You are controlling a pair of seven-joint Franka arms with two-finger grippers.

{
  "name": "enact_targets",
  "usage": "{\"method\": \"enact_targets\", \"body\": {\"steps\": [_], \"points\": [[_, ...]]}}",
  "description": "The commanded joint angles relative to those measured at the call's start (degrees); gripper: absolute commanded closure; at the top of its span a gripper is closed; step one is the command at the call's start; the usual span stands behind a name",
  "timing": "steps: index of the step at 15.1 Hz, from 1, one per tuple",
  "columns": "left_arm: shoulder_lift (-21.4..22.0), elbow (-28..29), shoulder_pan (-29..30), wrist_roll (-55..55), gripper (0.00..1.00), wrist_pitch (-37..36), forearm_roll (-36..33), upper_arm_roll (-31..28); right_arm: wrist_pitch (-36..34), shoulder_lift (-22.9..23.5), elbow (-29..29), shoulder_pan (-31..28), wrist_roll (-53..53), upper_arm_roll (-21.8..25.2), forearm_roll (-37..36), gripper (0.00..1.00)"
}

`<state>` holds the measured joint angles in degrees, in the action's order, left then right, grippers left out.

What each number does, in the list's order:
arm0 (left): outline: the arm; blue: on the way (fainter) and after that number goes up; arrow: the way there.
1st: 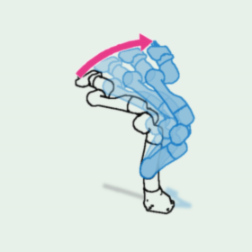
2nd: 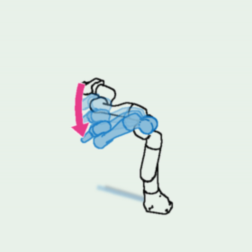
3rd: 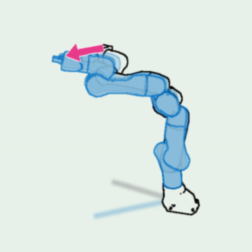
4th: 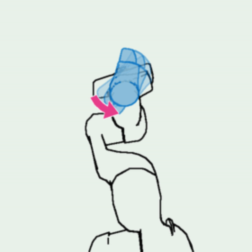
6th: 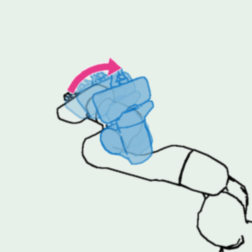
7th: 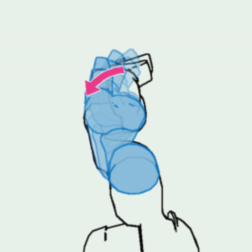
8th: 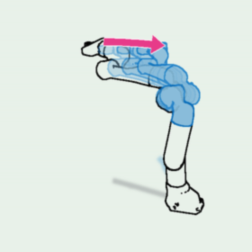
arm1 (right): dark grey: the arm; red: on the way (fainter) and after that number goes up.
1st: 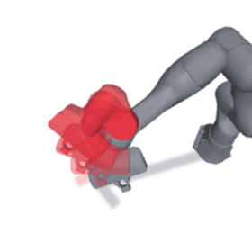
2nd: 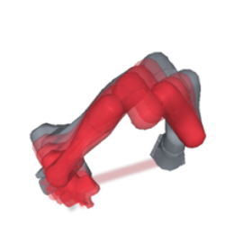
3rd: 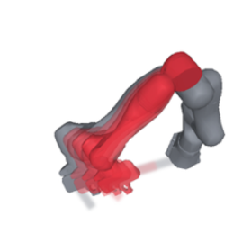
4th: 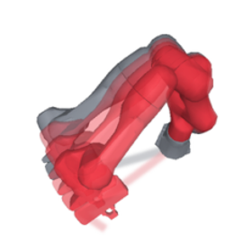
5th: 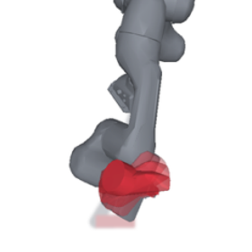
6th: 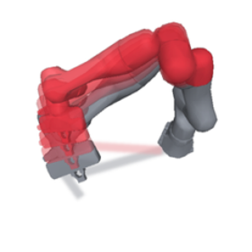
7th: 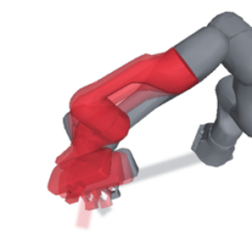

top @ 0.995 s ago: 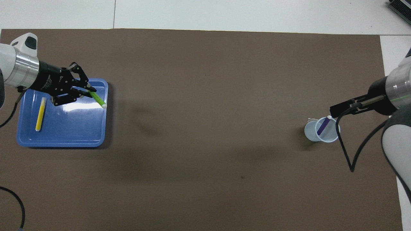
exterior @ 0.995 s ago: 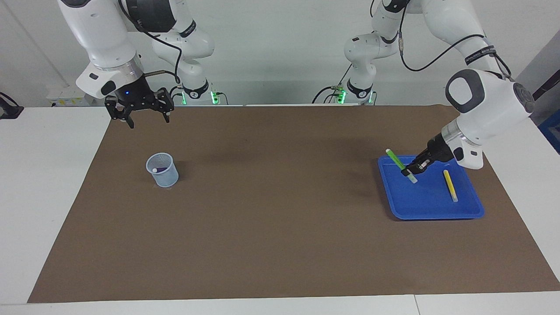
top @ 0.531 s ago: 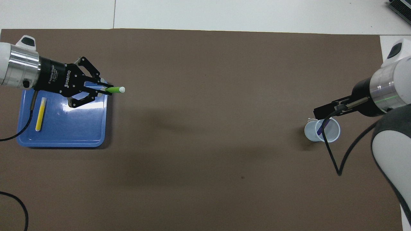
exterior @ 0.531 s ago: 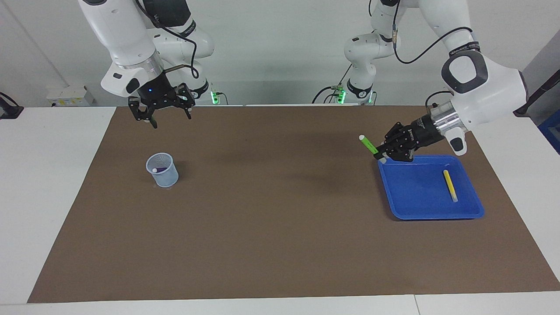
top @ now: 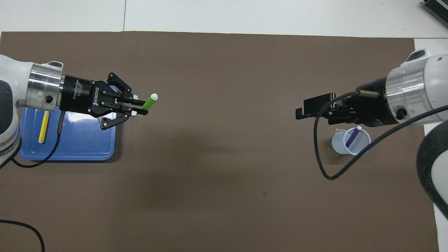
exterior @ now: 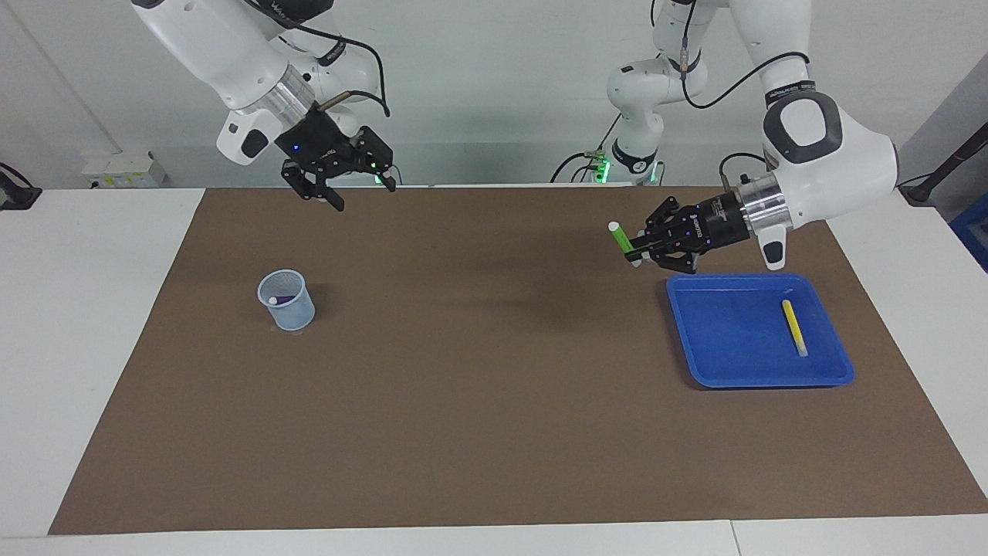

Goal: Transfer and insert pens with both arms
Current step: 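Lift the green pen with the left gripper while the right gripper approaches, then close the right gripper on the green pen beside the left gripper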

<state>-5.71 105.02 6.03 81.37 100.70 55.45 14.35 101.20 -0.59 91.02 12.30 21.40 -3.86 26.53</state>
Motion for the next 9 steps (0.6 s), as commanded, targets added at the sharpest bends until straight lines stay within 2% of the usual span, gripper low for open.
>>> {"method": "enact_targets", "body": {"steps": [1,5,8,9], "points": [[3.2,4.7,-3.7,1.9,1.00,4.2,1.5,-0.6,8.3,1.6,-0.2,7.5,9.6,0.0,0.0,0.00],[3.4,5.7,-7.9,3.4,1.00,8.7,1.7,-0.7,17.2,1.7,3.3,13.4,11.4,0.0,-0.2,0.00],[3.4,5.6,-8.2,4.6,1.00,8.9,1.7,-0.7,22.1,4.3,4.2,15.9,10.4,0.0,-2.0,0.17],[3.4,5.6,-8.2,4.6,1.00,8.9,1.7,-0.7,22.9,5.6,4.0,15.9,9.4,0.0,-3.6,0.26]]}}
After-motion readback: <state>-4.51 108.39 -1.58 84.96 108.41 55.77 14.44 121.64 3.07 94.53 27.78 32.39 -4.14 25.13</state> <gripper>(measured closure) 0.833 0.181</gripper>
